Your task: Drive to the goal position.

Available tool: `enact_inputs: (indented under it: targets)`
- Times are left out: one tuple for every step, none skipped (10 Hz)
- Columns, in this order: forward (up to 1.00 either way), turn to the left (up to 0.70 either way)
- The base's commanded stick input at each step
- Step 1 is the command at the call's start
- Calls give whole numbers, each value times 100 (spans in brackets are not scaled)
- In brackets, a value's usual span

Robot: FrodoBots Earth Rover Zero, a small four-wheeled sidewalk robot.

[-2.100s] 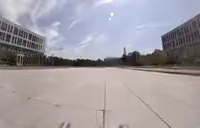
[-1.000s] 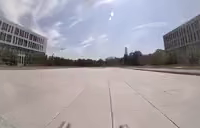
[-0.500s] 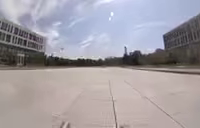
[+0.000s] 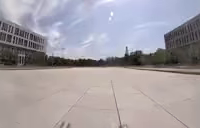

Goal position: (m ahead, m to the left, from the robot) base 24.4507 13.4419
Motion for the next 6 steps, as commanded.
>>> enact_inputs:
  targets:
    - [70,-8]
    - [70,0]
    - [70,0]
    - [70,0]
    - [70,0]
    - [70,0]
